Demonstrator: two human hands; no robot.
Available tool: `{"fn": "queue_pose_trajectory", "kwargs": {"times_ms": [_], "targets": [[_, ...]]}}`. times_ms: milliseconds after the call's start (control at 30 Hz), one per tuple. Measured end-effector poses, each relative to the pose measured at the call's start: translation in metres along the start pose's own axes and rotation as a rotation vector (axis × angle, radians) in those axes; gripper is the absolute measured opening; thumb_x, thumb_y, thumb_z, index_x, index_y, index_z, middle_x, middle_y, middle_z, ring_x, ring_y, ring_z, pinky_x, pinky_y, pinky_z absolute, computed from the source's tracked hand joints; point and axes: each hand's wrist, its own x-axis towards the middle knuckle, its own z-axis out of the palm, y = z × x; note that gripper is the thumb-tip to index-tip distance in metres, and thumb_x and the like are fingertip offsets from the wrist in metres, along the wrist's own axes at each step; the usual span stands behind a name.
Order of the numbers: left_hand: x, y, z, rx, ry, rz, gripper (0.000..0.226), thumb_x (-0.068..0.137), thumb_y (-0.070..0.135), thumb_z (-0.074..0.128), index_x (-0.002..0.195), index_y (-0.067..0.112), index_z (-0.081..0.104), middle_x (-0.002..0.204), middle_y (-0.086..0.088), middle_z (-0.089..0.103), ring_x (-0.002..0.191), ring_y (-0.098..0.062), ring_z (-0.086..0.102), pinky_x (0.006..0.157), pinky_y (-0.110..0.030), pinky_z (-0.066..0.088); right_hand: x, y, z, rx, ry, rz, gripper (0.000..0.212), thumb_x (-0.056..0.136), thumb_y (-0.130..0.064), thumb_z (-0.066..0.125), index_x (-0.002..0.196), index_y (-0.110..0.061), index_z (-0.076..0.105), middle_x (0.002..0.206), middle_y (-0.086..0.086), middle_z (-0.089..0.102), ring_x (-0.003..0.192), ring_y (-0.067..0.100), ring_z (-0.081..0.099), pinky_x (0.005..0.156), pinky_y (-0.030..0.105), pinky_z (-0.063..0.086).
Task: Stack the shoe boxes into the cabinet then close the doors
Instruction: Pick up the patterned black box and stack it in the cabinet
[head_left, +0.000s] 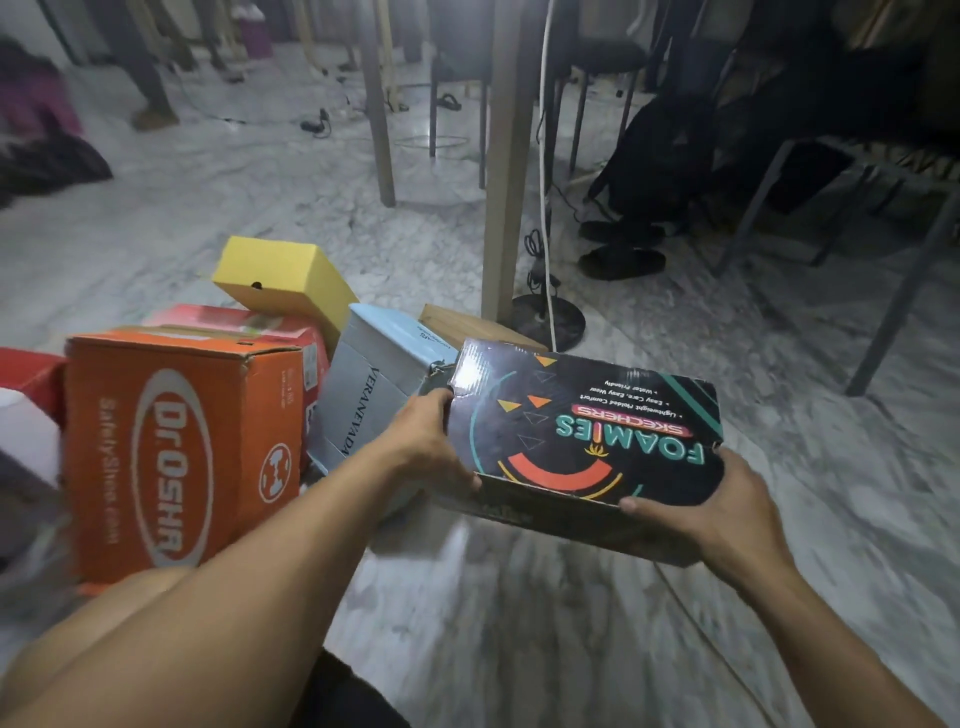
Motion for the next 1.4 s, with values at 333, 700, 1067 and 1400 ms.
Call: {"fn": "queue_pose_trajectory", "kwargs": {"times_ms": [333, 700, 1067, 1400], "targets": [[-0.092, 0.015, -0.116, -0.118, 0.180, 0.046, 0.073, 0.036, 0.017, 0.092, 0.103, 0.014, 0.063, 0.092, -0.001, 0.073, 0.081, -0.017, 0.070, 0.070, -0.033, 0.058, -0.024, -0.104, -0.017, -0.031, -0.058, -0.279, 0.126, 0.024, -0.054, 0.093, 0.135, -0.024, 0.043, 0.123, 0.000, 0.051, 0.117, 0.021, 0.053, 0.098, 0.042, 0.049], [-0.212, -0.042, -0.222, -0.129, 0.487, -0.033, 0.074, 0.053, 0.014, 0.094, 0.115, 0.025, 0.055, 0.105, 0.011, 0.066, 0.095, -0.007, 0.062, 0.079, -0.016, 0.049, -0.053, -0.238, 0.049, 0.085, -0.357, -0.476, 0.118, 0.010, -0.065, 0.088, 0.115, -0.022, 0.057, 0.112, 0.000, 0.064, 0.098, 0.018, 0.066, 0.081, 0.038, 0.058], [-0.344, -0.160, -0.269, -0.220, 0.855, -0.333, 0.143, 0.027, 0.061, 0.090, 0.151, 0.028, 0.028, 0.150, 0.003, 0.044, 0.134, -0.012, 0.044, 0.114, -0.034, 0.035, -0.141, -0.366, 0.190, -0.024, -0.636, -0.797, 0.127, 0.026, -0.078, 0.082, 0.140, -0.040, 0.040, 0.121, 0.004, 0.058, 0.104, 0.025, 0.061, 0.086, 0.043, 0.057], [-0.460, -0.252, -0.259, -0.440, 1.105, -0.616, 0.112, 0.051, 0.030, 0.095, 0.147, 0.031, 0.038, 0.152, -0.004, 0.037, 0.138, -0.018, 0.037, 0.114, -0.034, 0.031, -0.260, -0.427, 0.293, -0.136, -0.883, -1.101, 0.102, 0.049, -0.063, 0.086, 0.138, -0.033, 0.048, 0.110, 0.003, 0.058, 0.100, 0.020, 0.057, 0.080, 0.037, 0.055]]}}
